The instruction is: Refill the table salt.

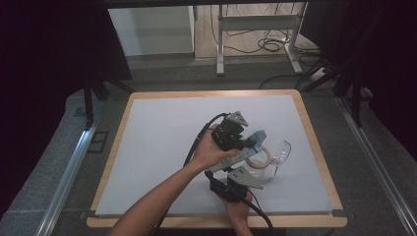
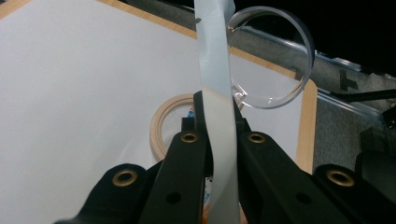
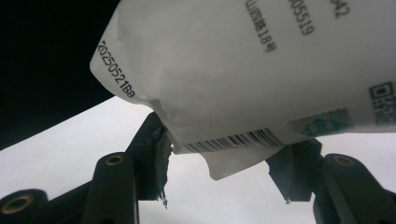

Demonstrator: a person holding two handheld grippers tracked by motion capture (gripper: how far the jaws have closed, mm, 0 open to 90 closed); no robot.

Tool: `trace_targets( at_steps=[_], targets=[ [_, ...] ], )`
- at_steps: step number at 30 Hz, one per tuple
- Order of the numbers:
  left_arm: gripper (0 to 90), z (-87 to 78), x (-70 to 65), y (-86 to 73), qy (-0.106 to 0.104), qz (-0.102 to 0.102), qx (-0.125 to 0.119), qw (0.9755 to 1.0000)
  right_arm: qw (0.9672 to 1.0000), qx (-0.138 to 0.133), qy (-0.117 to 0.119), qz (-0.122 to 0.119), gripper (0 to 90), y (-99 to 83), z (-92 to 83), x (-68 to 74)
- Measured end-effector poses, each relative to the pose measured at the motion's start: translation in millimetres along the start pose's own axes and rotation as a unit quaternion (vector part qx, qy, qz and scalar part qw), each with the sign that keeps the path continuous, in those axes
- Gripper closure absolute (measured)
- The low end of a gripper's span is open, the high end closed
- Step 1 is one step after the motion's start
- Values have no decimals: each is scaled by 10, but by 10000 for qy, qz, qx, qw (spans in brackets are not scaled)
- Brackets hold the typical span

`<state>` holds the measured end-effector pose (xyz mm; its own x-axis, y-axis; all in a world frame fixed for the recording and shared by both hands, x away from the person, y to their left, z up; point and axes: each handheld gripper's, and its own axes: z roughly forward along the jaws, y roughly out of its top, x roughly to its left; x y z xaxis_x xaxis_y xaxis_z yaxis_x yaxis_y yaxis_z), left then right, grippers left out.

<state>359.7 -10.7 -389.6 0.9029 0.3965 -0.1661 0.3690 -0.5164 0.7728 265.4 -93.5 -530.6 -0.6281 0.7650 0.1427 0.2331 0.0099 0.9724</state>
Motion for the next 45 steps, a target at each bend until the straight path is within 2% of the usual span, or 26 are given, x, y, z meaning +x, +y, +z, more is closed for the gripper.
trace_targets(
  at_steps=[4, 7, 12, 15, 21, 28, 33, 40, 45],
  targets=[
    [900, 14, 11, 29, 19, 56, 108, 9999, 10000, -22, 9, 21, 449, 2, 10, -2],
    [900, 24, 10, 43, 11, 20, 117, 9999, 10000, -24, 6, 51, 449, 15, 16, -8],
    [900, 32, 17, 84, 35, 111, 253, 9996, 10000, -52, -51, 60, 449, 31, 25, 4],
    [900, 36, 22, 92, 42, 103, 266, 9996, 9999, -57, -85, 72, 450, 37, 31, 9],
    [900, 44, 30, 84, 47, 86, 273, 9996, 9999, -8, -122, -48, 452, 26, 39, 10],
    [900, 65, 40, 92, 23, 60, 362, 9993, 9999, -10, -128, -16, 452, 26, 61, 4],
    [900, 99, 19, 141, 52, 221, 626, 9978, 9997, -93, -225, 35, 453, 21, 92, 43],
    [900, 84, 38, 165, 16, 251, 605, 9978, 9993, -152, -333, 56, 455, 46, 114, 58],
    [900, 95, 40, 172, -11, 229, 636, 9977, 9987, -122, -494, 12, 455, 61, 139, 78]
  ],
)
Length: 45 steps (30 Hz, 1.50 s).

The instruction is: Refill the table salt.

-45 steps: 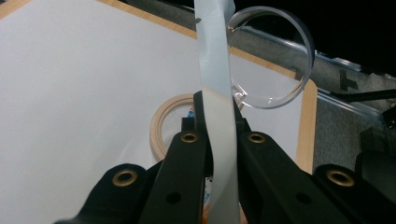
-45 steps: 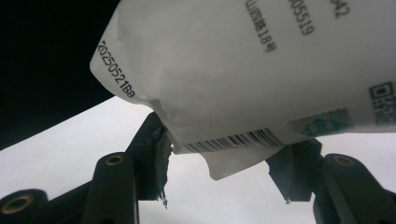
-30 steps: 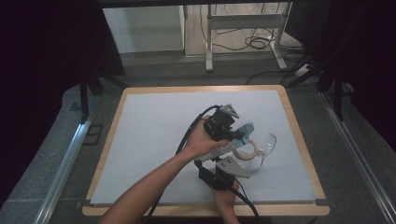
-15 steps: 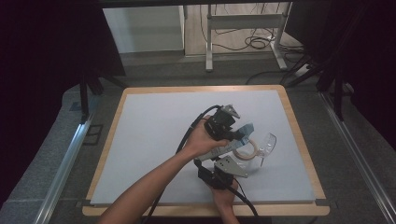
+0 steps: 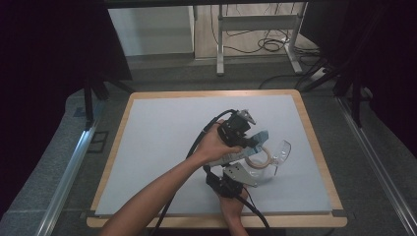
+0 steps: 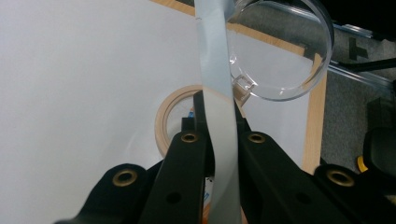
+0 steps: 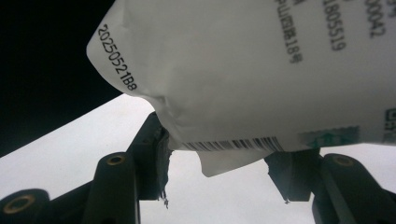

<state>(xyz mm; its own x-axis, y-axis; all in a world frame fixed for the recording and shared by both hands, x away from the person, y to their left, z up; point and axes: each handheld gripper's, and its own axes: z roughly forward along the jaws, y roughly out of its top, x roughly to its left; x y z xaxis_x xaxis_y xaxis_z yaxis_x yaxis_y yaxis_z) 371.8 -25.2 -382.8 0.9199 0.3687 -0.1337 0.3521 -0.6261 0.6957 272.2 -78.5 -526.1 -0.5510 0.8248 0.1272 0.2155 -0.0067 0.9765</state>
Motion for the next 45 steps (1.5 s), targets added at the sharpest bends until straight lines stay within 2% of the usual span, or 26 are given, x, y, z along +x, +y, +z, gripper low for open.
trace_targets(
  at_steps=[4, 12, 20, 26, 33, 41, 45],
  targets=[
    [900, 5, 7, 15, -50, 33, 24, 10000, 9996, 37, -134, -230, 459, 24, 17, 12],
    [900, 9, 19, 25, -23, 26, 31, 10000, 9990, 61, -235, -375, 462, 52, 43, 17],
    [900, 38, -6, 21, 21, -11, -1, 10000, 9991, 63, -279, -324, 462, 32, 35, 2],
    [900, 54, -45, 90, 50, 123, 224, 9997, 9993, -59, -311, -195, 463, 50, 25, 28],
    [900, 49, -40, 132, 54, 104, 337, 9994, 9991, -126, -341, -217, 465, 78, 41, 46],
    [900, 76, -41, 169, 72, 113, 406, 9991, 9993, -131, -323, -95, 465, 99, 53, 39],
    [900, 81, -38, 188, 107, 155, 521, 9985, 9995, -150, -292, -44, 465, 106, 64, 36]
  ],
)
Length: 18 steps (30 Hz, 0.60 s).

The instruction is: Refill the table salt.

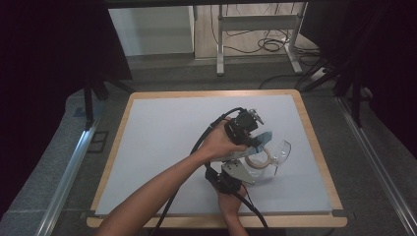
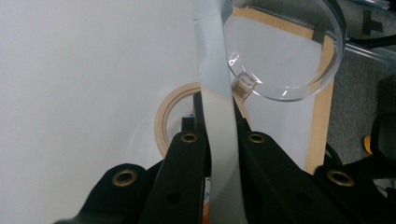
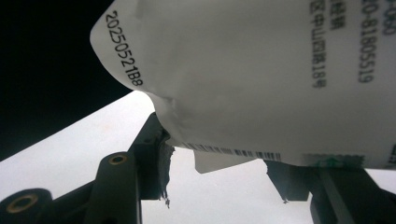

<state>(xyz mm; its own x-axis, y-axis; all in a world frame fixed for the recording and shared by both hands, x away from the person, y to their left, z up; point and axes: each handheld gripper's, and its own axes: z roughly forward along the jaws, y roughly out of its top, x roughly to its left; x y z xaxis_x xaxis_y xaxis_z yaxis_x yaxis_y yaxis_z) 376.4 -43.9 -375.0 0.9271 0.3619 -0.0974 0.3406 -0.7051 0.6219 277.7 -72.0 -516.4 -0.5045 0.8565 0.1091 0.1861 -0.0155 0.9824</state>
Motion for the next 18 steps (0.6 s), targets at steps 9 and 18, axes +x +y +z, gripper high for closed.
trace_targets(
  at_steps=[9, 18],
  targets=[
    [900, 32, 15, 7, -38, -8, 47, 10000, 10000, 53, -3, -19, 465, 0, 5, -12],
    [900, 47, 19, 19, -57, -28, 58, 10000, 10000, 74, -24, -55, 465, 5, 3, -24]
  ],
)
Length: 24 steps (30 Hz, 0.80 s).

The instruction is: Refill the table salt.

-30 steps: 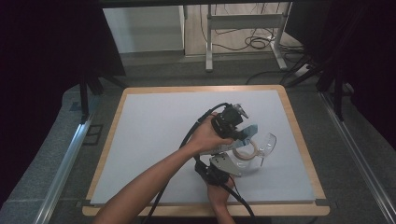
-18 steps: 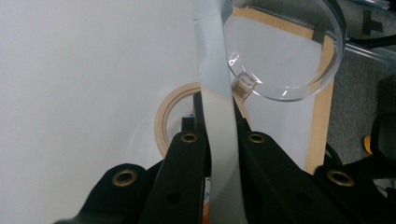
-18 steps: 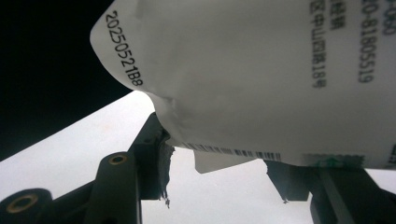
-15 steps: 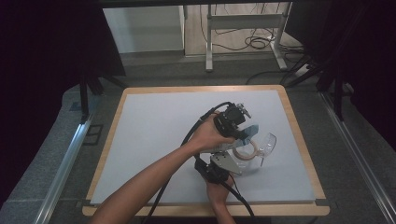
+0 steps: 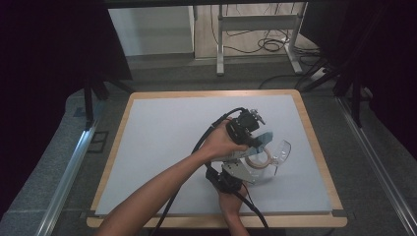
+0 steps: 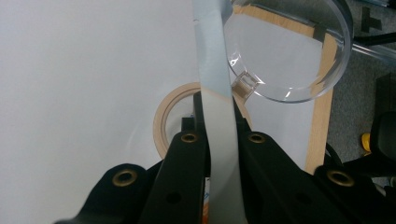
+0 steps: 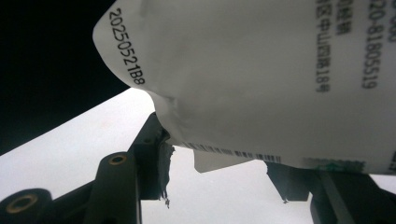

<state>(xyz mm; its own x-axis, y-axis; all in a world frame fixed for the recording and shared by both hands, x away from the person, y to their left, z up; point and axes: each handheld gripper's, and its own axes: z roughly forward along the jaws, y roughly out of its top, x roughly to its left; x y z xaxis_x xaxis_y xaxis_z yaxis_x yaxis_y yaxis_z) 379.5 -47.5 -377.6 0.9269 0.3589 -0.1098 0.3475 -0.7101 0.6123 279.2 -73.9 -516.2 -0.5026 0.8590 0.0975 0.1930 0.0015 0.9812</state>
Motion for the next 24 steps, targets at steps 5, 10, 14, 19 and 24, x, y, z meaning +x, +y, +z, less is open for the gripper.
trace_targets(
  at_steps=[5, 10, 14, 19, 24],
  targets=[
    [900, 7, -13, 36, 20, 59, 102, 9999, 10000, -34, -16, 50, 465, 12, 2, 5],
    [900, 6, -18, 61, 13, 67, 143, 9999, 10000, -54, -14, 39, 465, 35, -4, 4],
    [900, 1, -15, 68, 8, 80, 161, 9998, 10000, -67, -46, 6, 465, 44, -5, 7],
    [900, -11, -24, 78, 22, 84, 202, 9998, 10000, -77, -51, -36, 465, 58, -2, 12],
    [900, -20, -30, 88, 41, 109, 235, 9997, 10000, -87, -42, 27, 465, 82, -3, 30]
  ],
)
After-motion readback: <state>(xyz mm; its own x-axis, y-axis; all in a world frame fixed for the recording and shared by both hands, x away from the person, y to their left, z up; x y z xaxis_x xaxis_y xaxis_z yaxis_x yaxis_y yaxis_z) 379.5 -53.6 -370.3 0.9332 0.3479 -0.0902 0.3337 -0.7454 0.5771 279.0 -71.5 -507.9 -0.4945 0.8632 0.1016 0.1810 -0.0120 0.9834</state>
